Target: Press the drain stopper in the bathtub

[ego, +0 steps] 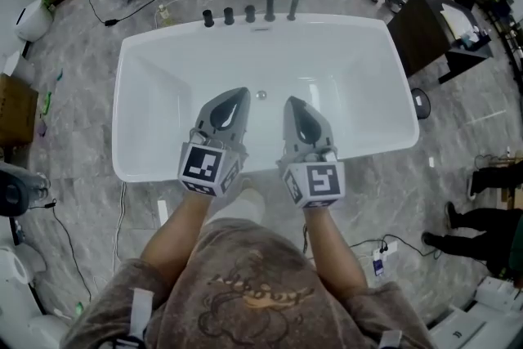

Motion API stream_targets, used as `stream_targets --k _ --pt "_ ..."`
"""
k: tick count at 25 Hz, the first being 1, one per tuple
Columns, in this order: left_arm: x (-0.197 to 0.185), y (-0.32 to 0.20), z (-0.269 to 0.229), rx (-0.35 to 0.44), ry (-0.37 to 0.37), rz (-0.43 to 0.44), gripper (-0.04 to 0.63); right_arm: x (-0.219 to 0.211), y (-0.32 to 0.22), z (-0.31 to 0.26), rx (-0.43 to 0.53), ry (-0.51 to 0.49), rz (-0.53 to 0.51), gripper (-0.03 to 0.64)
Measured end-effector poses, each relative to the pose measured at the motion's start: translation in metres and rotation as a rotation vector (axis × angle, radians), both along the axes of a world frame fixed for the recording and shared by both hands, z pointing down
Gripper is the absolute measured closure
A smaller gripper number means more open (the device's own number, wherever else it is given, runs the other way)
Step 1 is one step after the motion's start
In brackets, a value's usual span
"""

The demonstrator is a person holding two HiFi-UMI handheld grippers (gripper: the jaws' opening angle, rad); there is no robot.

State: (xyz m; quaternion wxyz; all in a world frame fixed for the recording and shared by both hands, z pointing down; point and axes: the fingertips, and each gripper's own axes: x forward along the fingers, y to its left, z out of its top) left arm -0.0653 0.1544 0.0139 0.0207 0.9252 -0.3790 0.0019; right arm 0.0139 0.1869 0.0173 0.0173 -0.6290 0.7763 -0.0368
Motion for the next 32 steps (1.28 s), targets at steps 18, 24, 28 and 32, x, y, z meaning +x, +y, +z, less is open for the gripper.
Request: stream_targets --k 18,24,28,32 --pt "0.042 -0.128 0.029 -0.022 -0.004 -0.046 0.595 0.045 -0.132 0.035 -0.027 0.002 -0.010 0.617" --pt "0.058 -0.161 0.043 -0.026 0.000 -0.062 0.595 0.056 -0.168 0.051 -0.030 -0.007 -0.045 0.617" --pt "0.057 -0.181 0.062 -0.027 0.005 -0.076 0.595 0.054 -0.188 0.073 -0.034 0.008 -0.064 0.617" --pt "0.058 -0.199 0.086 -0.021 0.011 -0.077 0.595 0.053 -0.205 0.100 -0.043 0.023 -0.074 0.617"
